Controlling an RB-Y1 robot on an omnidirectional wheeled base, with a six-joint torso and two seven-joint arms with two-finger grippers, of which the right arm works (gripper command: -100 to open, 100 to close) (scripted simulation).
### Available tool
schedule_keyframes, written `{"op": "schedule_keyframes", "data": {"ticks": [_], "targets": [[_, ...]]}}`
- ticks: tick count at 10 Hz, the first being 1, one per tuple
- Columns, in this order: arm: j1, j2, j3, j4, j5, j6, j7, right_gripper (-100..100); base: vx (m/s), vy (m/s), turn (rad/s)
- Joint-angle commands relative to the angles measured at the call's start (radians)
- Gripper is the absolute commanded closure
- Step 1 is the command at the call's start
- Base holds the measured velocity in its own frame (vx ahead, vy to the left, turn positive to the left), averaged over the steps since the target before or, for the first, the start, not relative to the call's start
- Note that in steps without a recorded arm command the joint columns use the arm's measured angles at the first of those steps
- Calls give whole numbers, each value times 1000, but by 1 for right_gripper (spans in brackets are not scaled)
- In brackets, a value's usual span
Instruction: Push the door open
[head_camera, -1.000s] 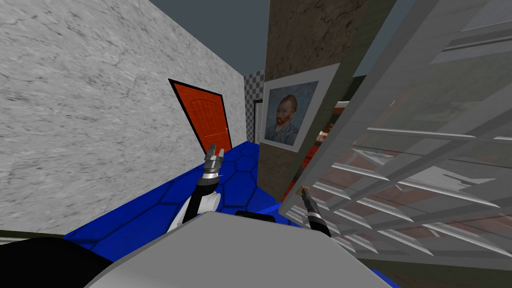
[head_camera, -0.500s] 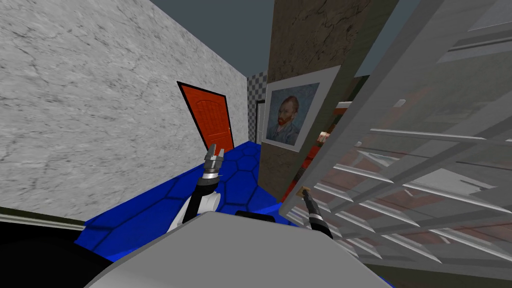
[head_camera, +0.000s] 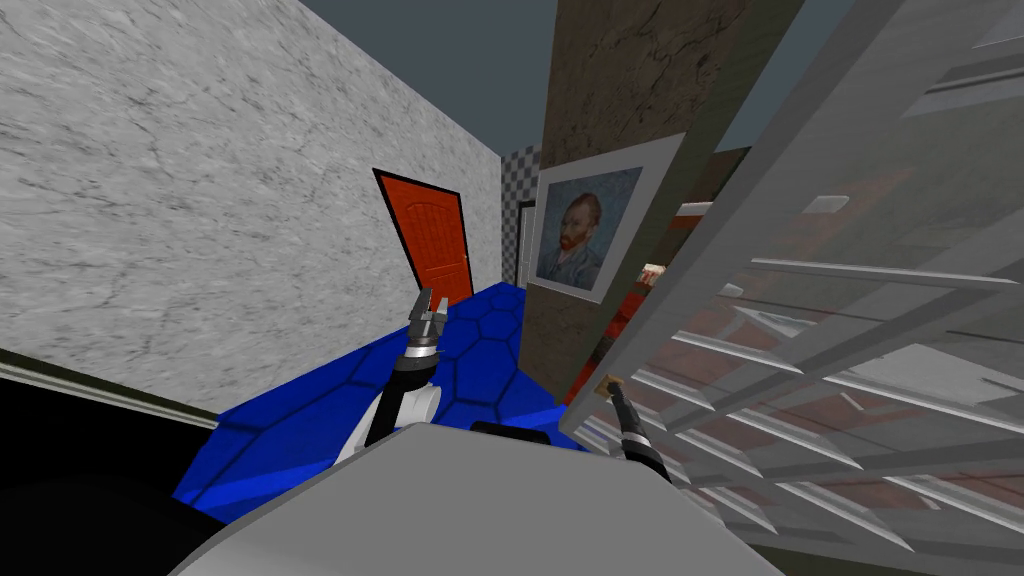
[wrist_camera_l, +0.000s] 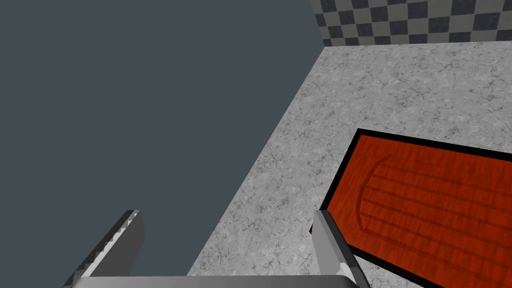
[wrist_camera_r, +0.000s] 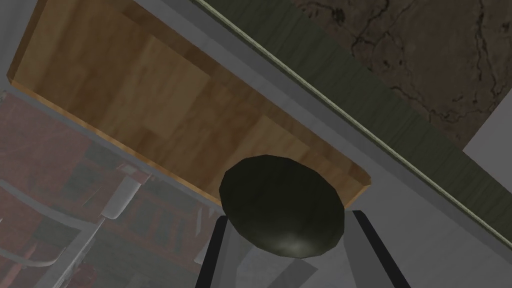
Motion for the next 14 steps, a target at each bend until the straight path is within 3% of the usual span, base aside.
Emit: {"op": "schedule_keyframes", "data": {"ticks": [1, 6, 14], "targets": [[9, 9, 16, 3, -14, -4, -50, 100, -51, -10, 101], [26, 3, 28, -3, -44, -13, -140, 100, -39, -11, 62], [68, -12, 60, -20, -122, -37, -346, 100, -49, -10, 80]]}}
